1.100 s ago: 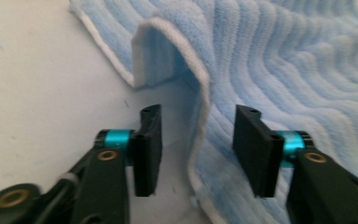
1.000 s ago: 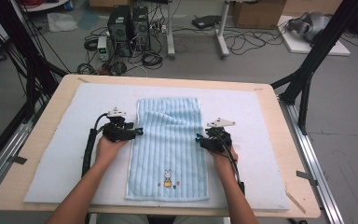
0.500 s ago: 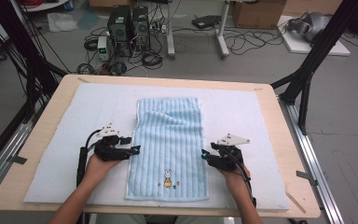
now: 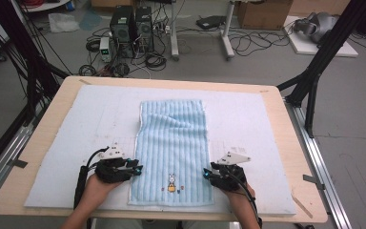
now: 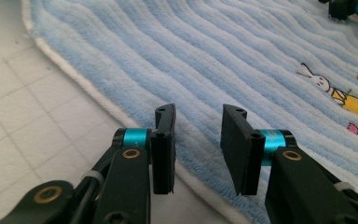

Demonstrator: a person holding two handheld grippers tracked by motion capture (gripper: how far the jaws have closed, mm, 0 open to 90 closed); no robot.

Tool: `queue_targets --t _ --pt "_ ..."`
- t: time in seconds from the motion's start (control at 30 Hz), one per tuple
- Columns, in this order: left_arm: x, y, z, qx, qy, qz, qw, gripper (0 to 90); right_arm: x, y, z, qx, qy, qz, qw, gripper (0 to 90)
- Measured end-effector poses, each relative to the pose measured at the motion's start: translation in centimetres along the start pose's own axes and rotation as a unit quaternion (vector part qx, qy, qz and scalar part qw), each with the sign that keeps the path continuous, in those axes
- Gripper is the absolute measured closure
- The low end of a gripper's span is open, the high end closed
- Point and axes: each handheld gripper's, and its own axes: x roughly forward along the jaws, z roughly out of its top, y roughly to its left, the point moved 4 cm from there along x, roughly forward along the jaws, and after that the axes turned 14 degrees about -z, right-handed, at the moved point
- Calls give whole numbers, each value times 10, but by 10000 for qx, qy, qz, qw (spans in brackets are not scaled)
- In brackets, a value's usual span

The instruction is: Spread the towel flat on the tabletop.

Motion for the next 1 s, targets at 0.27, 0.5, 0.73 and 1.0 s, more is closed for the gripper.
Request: queue_targets --t 0.27,0.5,0.73,1.0 --pt "-3 -9 -4 68 226 -176 9996 876 -8 10 -2 -259 128 379 9989 857" --pt "-15 -18 -14 65 325 -431 9985 877 -21 14 -11 -242 318 905 9951 856" --pt "-27 -34 -27 82 464 -737 9962 876 -40 26 -22 -417 458 1174 9912 849" --pt "-36 -20 -14 -227 -215 -374 9988 526 -40 20 -13 166 16 768 9969 504"
